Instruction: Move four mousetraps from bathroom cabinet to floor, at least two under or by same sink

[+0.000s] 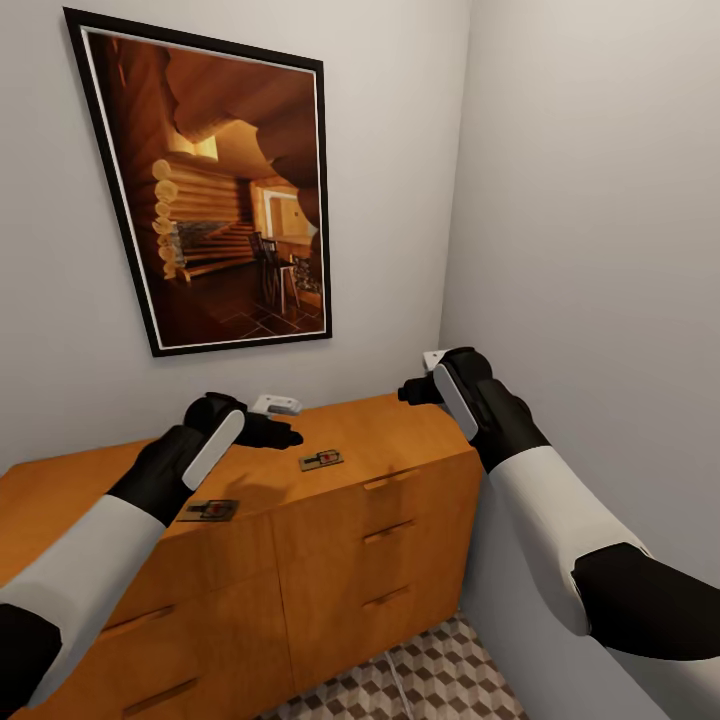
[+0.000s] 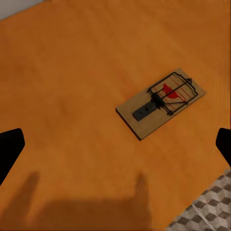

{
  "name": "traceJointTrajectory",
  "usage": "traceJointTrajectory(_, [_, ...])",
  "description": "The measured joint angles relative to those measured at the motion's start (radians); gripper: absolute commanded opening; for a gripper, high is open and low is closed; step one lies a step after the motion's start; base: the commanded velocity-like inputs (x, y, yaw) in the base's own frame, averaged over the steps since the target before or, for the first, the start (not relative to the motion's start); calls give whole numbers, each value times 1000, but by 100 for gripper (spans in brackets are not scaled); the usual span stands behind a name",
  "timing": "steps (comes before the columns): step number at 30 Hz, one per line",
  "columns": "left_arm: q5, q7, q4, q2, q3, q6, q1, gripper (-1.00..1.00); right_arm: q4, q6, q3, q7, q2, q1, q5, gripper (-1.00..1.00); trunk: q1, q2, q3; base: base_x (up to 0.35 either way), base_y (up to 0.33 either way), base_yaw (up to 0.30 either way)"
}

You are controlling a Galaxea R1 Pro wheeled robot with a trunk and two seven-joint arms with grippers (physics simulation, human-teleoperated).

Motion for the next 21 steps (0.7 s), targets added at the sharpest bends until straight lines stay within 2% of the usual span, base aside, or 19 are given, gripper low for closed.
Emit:
traceJointTrajectory(14, [11, -5, -32, -16, 4, 0, 0, 100, -30, 0, 0, -4, 2, 0, 1, 100, 0, 0, 0, 9, 0, 0])
traceJointTrajectory(18, [20, -6, -54, -21, -3, 0, 0, 100, -56, 0, 2, -5, 2, 0, 2, 100, 0, 0, 0, 162, 0, 0])
traceJointTrajectory(21, [23, -6, -62, -24, -24, 0, 0, 100, -80, 0, 1, -6, 1, 0, 3, 100, 0, 0, 0, 250, 0, 0])
